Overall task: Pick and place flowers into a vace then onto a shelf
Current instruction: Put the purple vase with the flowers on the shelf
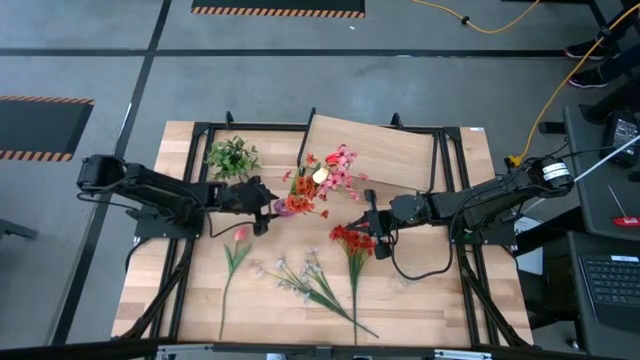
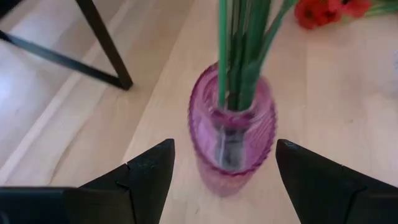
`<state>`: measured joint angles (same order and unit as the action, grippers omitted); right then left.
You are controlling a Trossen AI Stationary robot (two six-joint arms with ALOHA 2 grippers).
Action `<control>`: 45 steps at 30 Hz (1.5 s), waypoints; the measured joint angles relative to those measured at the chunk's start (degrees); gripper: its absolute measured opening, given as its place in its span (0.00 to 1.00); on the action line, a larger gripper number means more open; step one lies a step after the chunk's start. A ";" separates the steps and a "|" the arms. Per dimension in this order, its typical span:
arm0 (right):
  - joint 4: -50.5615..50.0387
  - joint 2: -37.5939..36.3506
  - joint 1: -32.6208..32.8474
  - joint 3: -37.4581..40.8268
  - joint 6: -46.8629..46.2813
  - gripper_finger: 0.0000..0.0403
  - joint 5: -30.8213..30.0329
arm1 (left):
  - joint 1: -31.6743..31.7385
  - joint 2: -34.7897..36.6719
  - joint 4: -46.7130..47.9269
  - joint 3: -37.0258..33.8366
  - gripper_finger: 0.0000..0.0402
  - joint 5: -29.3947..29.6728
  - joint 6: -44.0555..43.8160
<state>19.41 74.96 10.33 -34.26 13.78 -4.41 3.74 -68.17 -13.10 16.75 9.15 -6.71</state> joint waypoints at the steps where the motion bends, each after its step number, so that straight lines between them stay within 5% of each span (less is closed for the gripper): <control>1: 0.01 -0.01 0.02 0.00 0.01 0.01 0.00 | 0.49 -0.45 -0.13 0.00 0.68 -0.68 0.01; 8: 0.01 -0.01 -0.04 0.00 0.09 0.01 0.00 | 2.58 -4.43 -5.32 0.00 0.68 -6.37 2.52; 21: 0.03 0.00 -0.04 0.00 0.20 0.01 -0.01 | 2.81 -10.30 -11.26 0.02 0.67 -6.29 4.90; 27: 0.03 0.00 -0.04 0.00 0.20 0.01 -0.03 | 2.76 -12.77 -16.38 0.02 0.58 -6.27 7.23; 31: 0.03 0.00 -0.04 0.00 0.20 0.01 -0.03 | 2.74 -12.78 -17.11 0.02 0.50 -6.80 7.51; 45: -0.82 0.00 -0.04 0.01 0.20 0.01 -0.03 | 2.74 -7.75 -17.82 0.00 0.50 -7.28 5.08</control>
<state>18.59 74.96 10.28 -34.25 13.98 -4.45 6.48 -75.93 -30.92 16.75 1.87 -1.63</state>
